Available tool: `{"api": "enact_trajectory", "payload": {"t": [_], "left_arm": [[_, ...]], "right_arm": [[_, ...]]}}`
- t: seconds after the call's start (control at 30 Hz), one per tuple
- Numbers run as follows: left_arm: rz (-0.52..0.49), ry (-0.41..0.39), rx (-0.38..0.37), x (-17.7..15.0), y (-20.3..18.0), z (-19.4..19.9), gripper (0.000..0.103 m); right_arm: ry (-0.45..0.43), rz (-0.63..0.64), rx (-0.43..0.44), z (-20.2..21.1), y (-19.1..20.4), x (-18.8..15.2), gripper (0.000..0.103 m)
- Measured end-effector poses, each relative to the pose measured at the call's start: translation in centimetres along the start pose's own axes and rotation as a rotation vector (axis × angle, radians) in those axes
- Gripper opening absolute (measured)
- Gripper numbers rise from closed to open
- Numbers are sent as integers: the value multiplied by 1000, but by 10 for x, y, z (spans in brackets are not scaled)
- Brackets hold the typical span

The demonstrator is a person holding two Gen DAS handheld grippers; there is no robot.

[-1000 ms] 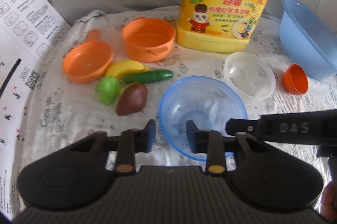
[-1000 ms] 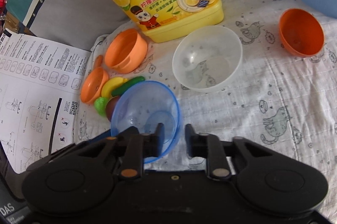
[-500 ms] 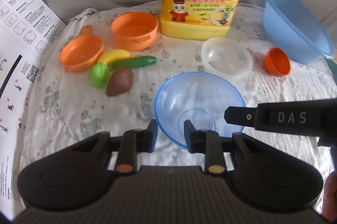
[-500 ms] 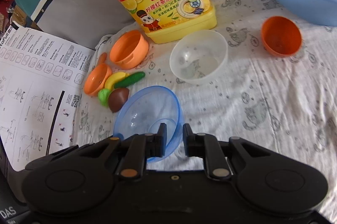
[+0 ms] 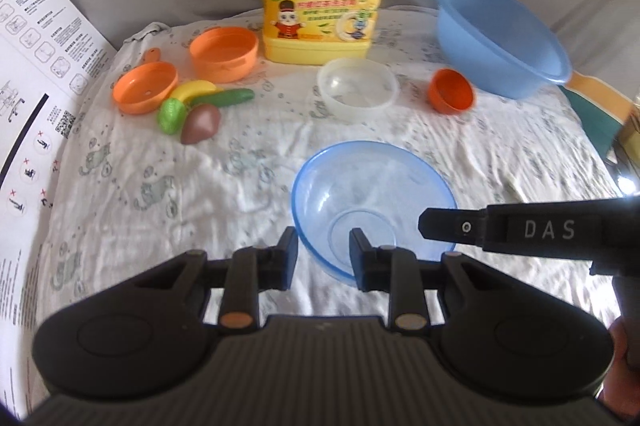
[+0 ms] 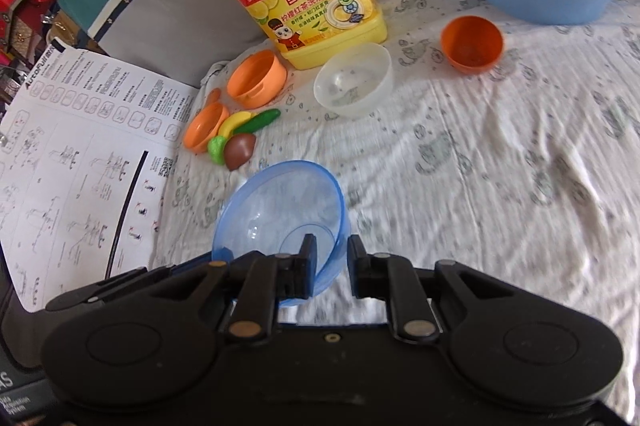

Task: Organize plates and bowls
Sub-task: 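Carry the blue bowl beside the plate stack and lower it to the sheet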

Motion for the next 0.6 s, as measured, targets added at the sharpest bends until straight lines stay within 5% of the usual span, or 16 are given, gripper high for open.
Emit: {"api": "enact_trajectory", "payload": {"t": [0.6], "left_arm": [[-64, 62, -66, -82, -44, 10, 29]], "right_arm": [[40, -26, -14, 30, -43, -86, 17]]}}
Point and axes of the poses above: each gripper's, at about its wrist camera, not at the fingertips, and z roughly against the way its jaws point, y to its left, x to its top, the point moved 4 cm from there along -z, roughly the way its jaws point, and after that the axes turned 12 degrees about y, right-handed, at the moved point
